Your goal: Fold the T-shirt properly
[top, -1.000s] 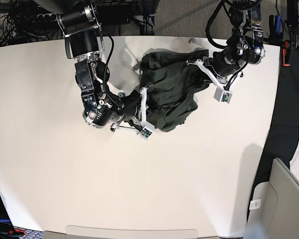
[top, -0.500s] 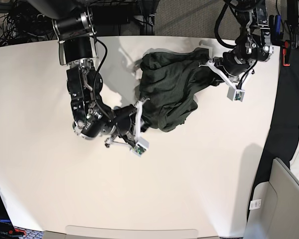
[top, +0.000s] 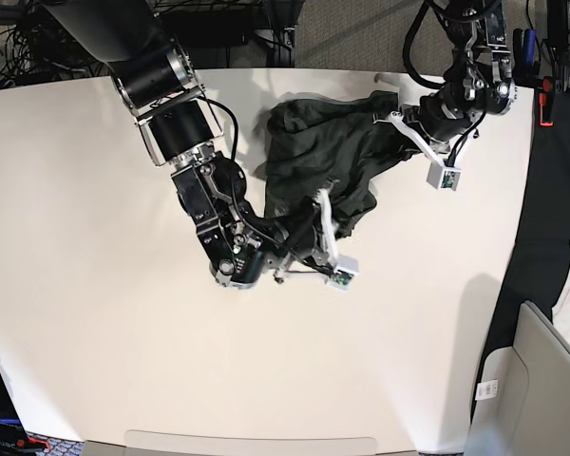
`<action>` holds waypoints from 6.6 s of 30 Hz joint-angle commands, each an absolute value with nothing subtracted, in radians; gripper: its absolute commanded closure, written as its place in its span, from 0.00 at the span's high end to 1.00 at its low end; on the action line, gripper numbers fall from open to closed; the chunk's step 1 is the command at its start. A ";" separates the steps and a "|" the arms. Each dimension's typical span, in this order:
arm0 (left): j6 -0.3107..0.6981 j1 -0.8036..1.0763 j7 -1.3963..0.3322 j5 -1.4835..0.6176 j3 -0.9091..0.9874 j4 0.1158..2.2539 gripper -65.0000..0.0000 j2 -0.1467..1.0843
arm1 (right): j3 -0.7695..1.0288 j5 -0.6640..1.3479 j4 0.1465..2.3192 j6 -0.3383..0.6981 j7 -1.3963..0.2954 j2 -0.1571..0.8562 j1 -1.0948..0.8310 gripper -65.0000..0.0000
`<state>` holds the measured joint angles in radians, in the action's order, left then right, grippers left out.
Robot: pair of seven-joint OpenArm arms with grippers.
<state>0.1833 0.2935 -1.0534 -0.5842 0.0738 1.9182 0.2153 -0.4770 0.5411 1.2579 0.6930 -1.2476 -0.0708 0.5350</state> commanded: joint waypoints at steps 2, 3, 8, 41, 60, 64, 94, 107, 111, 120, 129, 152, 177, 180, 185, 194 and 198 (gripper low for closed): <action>0.186 0.288 -1.041 -0.591 0.077 1.937 0.01 0.223 | -0.475 0.556 1.267 0.698 -1.268 -0.082 0.568 0.06; 0.186 0.288 -1.041 -0.591 0.077 1.937 0.01 0.223 | -0.475 0.558 1.270 0.698 -1.291 -0.082 0.568 0.06; 0.186 0.286 -1.041 -0.591 0.077 1.937 0.01 0.223 | -0.475 0.602 1.277 0.698 -1.320 -0.061 0.567 0.06; 0.186 0.285 -1.041 -0.590 0.077 1.933 0.01 0.206 | -0.397 0.636 1.308 0.698 -1.233 -0.004 0.466 0.06; 0.186 0.311 -1.038 -0.595 0.082 1.940 0.01 0.194 | -0.469 0.553 1.107 0.698 -0.840 -0.130 0.478 0.06; 0.186 0.346 -1.004 -0.593 0.087 2.015 0.01 0.194 | -0.467 0.470 1.081 0.698 -0.809 -0.157 0.473 0.06; 0.191 0.631 -0.802 -0.740 0.076 2.091 0.01 0.200 | -0.389 0.455 1.353 0.654 -0.773 0.021 0.449 0.06; 0.193 0.573 -0.993 -0.837 0.076 2.080 0.01 0.202 | -0.386 0.179 1.331 0.653 -0.773 -0.042 0.447 0.06; 0.193 0.499 -1.073 -0.837 0.076 2.061 0.01 0.200 | -0.386 0.136 1.322 0.653 -0.779 -0.048 0.433 0.06; 0.193 0.412 -1.155 -0.829 0.076 2.025 0.01 0.202 | -0.383 0.145 1.299 0.653 -0.874 -0.041 0.397 0.06; 0.188 0.404 -1.161 -0.826 0.077 1.922 0.01 0.239 | -0.257 0.145 1.368 0.661 -0.989 -0.041 0.321 0.06; 0.186 0.062 -1.089 -0.826 0.081 1.659 0.01 0.309 | -0.236 0.371 1.675 0.662 -1.058 0.117 0.091 0.06; 0.193 0.389 -1.142 -0.839 0.150 2.060 0.01 0.151 | -0.067 0.572 1.692 0.698 -1.055 0.059 0.101 0.06; 0.193 0.389 -1.145 -0.891 0.110 2.060 0.01 0.151 | -0.067 0.573 1.679 0.698 -1.055 0.027 0.111 0.06; 0.191 0.389 -1.152 -1.070 0.114 2.061 0.01 0.159 | -0.067 0.573 1.669 0.698 -1.053 -0.021 0.130 0.06; 0.188 0.392 -1.153 -1.129 0.084 2.040 0.01 0.160 | -0.067 0.572 1.527 0.698 -1.053 -0.124 0.186 0.06; 0.188 0.392 -1.167 -1.132 0.067 2.040 0.01 0.160 | -0.067 0.572 1.508 0.698 -1.053 -0.128 0.200 0.06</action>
